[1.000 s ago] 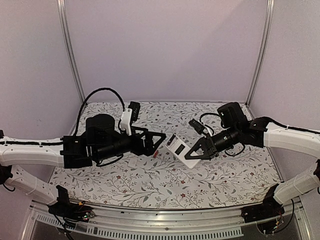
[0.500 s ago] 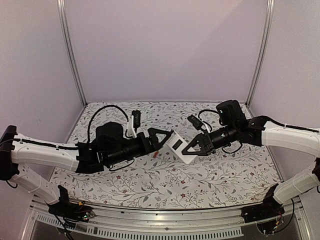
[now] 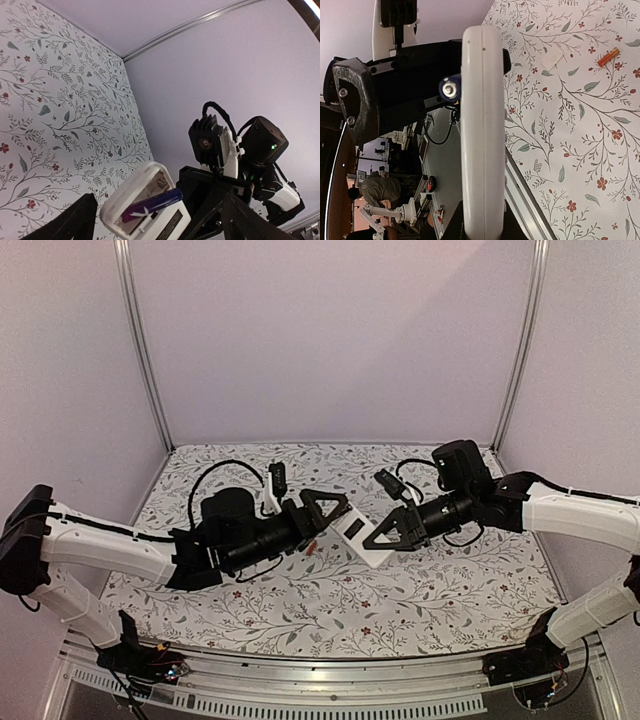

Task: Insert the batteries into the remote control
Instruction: Load the battery into the battery compartment.

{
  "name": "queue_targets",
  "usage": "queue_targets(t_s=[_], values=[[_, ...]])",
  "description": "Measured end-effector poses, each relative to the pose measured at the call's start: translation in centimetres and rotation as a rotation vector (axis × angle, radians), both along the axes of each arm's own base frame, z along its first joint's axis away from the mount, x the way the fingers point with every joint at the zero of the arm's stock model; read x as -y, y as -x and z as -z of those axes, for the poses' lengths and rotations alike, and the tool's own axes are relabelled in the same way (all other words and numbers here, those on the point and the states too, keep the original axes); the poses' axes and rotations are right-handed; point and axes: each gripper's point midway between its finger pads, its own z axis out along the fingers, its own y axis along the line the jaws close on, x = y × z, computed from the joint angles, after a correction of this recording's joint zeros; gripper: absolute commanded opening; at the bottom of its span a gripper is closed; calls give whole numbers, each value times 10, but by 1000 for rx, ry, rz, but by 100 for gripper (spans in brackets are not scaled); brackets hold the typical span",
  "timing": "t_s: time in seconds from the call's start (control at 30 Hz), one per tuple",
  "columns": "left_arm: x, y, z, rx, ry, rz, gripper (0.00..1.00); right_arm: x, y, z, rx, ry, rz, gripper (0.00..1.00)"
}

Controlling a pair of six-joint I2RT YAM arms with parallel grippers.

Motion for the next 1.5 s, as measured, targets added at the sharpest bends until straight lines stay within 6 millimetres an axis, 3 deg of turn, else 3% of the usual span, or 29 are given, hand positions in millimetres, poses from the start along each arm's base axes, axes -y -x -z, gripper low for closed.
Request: queue_targets(t_s=[0.67, 1.5], values=[[4, -1, 8, 61, -116, 15, 86, -1, 1, 2, -38, 5, 6, 0], [5, -6, 16, 62, -176, -2, 65, -1, 5, 4, -59, 7, -9, 0]])
